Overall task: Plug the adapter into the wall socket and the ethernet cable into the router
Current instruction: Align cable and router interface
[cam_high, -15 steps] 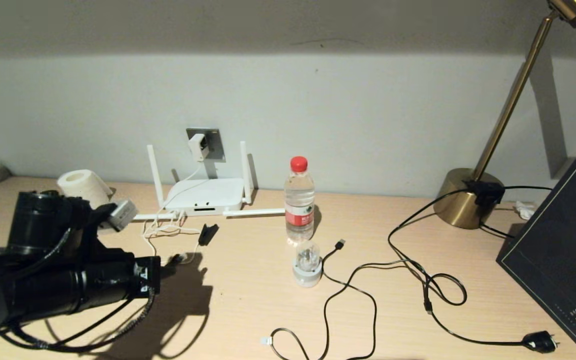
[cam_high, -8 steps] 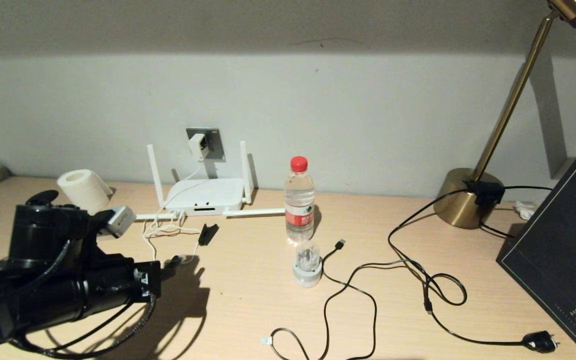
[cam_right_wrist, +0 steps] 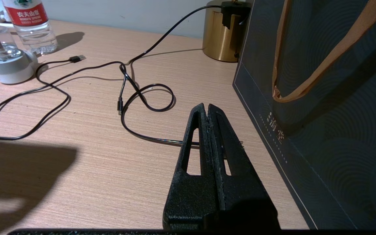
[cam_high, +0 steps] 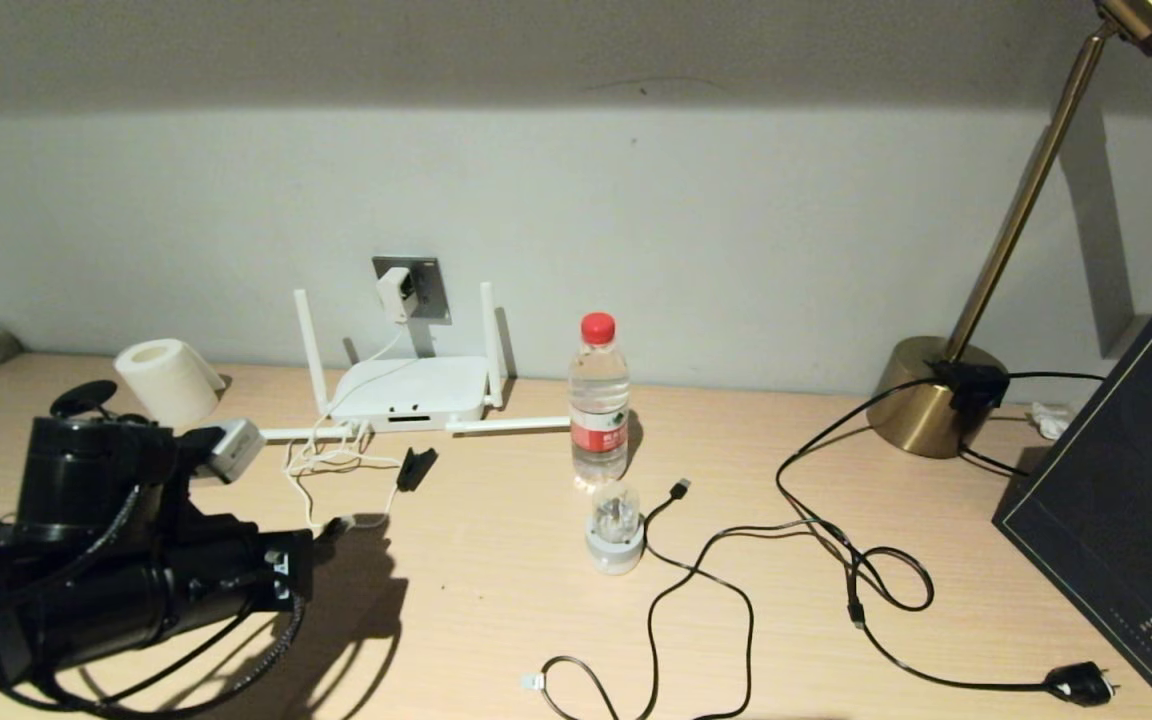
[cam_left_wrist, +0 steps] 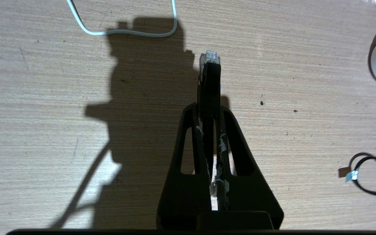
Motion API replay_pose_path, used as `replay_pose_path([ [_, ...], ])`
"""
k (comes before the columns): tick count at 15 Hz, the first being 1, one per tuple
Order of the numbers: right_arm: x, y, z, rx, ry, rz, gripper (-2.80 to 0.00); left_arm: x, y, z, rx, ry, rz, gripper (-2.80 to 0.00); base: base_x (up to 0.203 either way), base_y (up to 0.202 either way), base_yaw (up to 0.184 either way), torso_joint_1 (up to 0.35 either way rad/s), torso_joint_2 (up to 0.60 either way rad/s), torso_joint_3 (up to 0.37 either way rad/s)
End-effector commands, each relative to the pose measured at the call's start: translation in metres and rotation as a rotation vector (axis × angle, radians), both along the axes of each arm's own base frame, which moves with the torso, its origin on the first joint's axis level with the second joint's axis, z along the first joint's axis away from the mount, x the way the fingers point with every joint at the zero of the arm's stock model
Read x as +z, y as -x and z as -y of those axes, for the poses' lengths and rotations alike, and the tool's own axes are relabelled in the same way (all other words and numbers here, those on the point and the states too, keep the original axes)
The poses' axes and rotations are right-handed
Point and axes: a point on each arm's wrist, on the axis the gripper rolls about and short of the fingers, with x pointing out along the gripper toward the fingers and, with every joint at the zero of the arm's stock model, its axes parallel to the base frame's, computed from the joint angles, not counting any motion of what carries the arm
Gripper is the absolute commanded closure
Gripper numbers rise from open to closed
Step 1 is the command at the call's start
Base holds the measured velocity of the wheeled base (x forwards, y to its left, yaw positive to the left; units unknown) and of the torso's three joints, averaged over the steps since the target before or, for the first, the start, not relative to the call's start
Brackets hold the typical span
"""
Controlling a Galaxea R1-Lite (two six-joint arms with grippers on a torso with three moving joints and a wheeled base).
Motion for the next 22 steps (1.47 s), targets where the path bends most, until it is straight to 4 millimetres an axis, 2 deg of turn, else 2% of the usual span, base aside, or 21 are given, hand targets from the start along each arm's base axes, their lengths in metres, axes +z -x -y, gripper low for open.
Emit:
replay_pose_path([
  [1,-0.01,-0.003,0.0,0.001,0.0,-0.035,0.0,0.0,0.001,0.0,-0.011,-0.015,0.005,0.0,0.0,0.0,0.0,0.0,0.0,0.0],
  [6,-0.01,-0.003,0.0,0.001,0.0,-0.036,0.0,0.001,-0.006,0.001,-0.002,-0.036,0.011,0.0,0.0,0.0,0.0,0.0,0.0,0.0],
  [9,-0.01,-0.003,0.0,0.001,0.0,-0.036,0.0,0.0,-0.022,0.0,0.01,-0.04,0.002,0.0,0.0,0.0,0.0,0.0,0.0,0.0],
  [12,-0.01,-0.003,0.0,0.0,0.001,-0.035,0.0,-0.006,-0.049,-0.001,0.028,-0.045,-0.017,0.0,0.0,0.0,0.0,0.0,0.0,0.0],
  [19,-0.01,-0.003,0.0,0.0,0.001,-0.036,0.0,-0.021,-0.124,-0.005,0.107,-0.032,-0.002,0.0,0.0,0.0,0.0,0.0,0.0,0.0],
  [22,-0.01,-0.003,0.0,0.0,0.001,-0.035,0.0,-0.027,-0.146,-0.006,0.122,-0.028,0.03,0.0,0.0,0.0,0.0,0.0,0.0,0.0],
])
